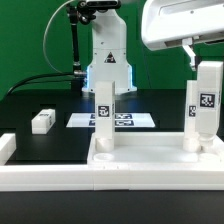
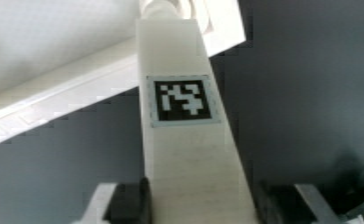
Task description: Assemble desk
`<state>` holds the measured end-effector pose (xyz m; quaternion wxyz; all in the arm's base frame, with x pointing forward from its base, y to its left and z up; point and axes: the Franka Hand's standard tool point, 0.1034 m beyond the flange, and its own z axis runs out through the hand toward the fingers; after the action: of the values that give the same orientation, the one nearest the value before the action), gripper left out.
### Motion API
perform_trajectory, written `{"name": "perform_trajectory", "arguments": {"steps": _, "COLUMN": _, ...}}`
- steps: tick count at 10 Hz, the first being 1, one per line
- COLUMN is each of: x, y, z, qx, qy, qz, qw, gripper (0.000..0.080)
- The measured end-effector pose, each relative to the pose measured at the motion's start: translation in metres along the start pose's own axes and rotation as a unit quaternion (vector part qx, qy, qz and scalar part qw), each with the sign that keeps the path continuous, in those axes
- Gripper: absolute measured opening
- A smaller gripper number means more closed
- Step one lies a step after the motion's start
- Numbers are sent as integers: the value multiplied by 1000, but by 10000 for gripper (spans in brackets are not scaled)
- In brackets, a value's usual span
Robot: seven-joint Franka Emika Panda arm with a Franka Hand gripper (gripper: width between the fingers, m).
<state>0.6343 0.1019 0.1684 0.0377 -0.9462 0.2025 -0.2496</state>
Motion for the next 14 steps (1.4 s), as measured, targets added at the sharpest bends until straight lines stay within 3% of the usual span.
{"name": "perform_trajectory", "arguments": {"steps": 4, "x": -10, "y": -2, "z": 18, "qx": -7, "qy": -6, "qz": -2, "qw": 1000, "gripper": 287}}
{"name": "perform_trajectory", "arguments": {"steps": 14, "x": -27, "y": -10, "z": 24, "qx": -2, "qy": -4, "qz": -2, "qw": 1000, "gripper": 287}}
